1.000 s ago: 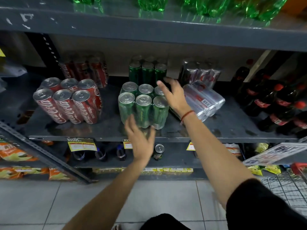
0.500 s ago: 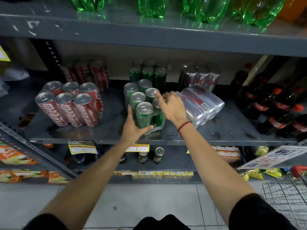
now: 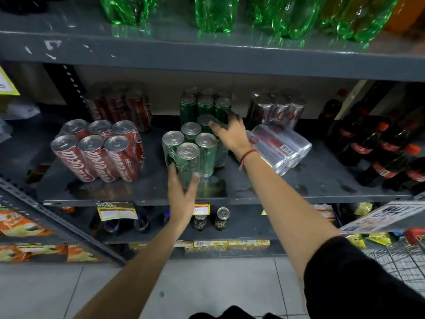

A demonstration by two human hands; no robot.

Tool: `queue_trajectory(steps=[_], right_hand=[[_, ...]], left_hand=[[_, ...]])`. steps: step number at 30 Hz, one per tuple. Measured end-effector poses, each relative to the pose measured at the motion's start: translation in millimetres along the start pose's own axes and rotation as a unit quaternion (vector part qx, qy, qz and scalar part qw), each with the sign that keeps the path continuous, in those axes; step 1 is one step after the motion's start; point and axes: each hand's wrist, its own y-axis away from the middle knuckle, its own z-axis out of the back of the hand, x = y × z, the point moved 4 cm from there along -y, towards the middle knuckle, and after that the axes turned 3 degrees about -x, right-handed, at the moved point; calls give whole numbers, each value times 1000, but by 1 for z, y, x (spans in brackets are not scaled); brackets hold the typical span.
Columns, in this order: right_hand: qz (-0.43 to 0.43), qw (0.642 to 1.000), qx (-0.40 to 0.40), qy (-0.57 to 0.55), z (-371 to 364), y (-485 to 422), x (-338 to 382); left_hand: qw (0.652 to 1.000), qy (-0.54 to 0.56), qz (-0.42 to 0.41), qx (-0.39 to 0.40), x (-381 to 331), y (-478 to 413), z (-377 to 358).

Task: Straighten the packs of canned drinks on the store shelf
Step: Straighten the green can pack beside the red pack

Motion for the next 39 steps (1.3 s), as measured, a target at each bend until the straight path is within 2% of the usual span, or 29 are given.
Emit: queue_trajectory(steps=[2, 3, 6, 9, 13, 18, 20, 22, 25, 27, 28, 31, 33, 35, 37, 39], right_hand=[[-45, 996, 80, -9, -6, -9, -7], [-46, 995, 91, -12, -10, -9, -10], [-20, 999, 48, 9, -15, 0, -18], [23, 998, -15, 51, -15, 19, -21], [49, 995, -77, 38, -22, 46, -23], [41, 995, -90, 26, -24, 60, -22], [33, 997, -64, 18, -21, 53, -25], [39, 997, -63, 6, -9, 44, -27], [53, 993, -104, -16, 26, 30, -27], [68, 987, -141, -30, 55, 19, -31], [75, 984, -157, -25, 70, 14, -34], [72, 984, -153, 51, 104, -8, -57], [0, 987, -117, 107, 122, -27, -81], [-89, 982, -76, 151, 137, -43, -110], [-128, 976, -21, 177, 146, -50, -132], [-151, 977, 41, 147, 147, -48, -148]], left_hand=[[999, -53, 2, 9, 3, -4, -12], [997, -72, 2, -4, 3, -7, -13], [997, -77, -13, -3, 2, -15, -3], [995, -82, -35, 52, 5, -33, 23], [986, -72, -35, 143, 10, -57, 48], [986, -66, -20, 154, 14, -68, 56], [991, -56, -6, 121, 12, -63, 55], [998, -51, -15, 40, 6, -53, 54], [986, -90, -77, -114, -6, -23, 44], [977, -103, -119, -144, -21, 0, 24], [979, -96, -137, -117, -30, 10, 9], [980, -101, -160, 58, -49, 26, -52], [977, -111, -110, 142, -54, 27, -94], [977, -110, -9, 181, -55, 25, -131], [975, -83, 95, 181, -59, 18, -159], [977, -9, 153, 147, -64, 6, -181]])
